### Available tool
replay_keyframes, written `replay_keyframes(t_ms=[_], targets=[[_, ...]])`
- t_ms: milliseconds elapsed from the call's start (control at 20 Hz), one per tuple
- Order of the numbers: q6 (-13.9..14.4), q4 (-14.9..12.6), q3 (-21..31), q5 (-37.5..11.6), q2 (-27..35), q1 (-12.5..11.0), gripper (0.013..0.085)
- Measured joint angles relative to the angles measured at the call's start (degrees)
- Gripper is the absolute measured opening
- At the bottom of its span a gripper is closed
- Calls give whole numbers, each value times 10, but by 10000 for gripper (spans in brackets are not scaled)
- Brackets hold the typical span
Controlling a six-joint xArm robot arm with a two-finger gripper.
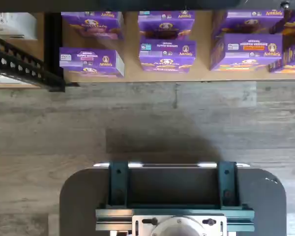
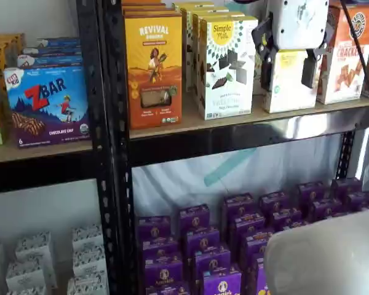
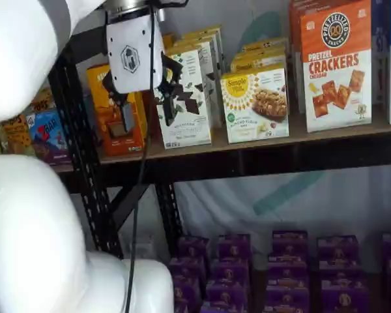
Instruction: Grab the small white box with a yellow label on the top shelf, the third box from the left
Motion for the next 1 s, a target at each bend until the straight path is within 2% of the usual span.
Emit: replay_keyframes(t_ms=[400, 600, 800, 1000], targets=[[-4, -2, 8, -15, -9, -3, 850], [-16, -12, 16, -31, -11, -12, 850], [-41, -31, 26, -64, -8, -31, 850], [-84, -35, 32, -109, 7, -75, 850]])
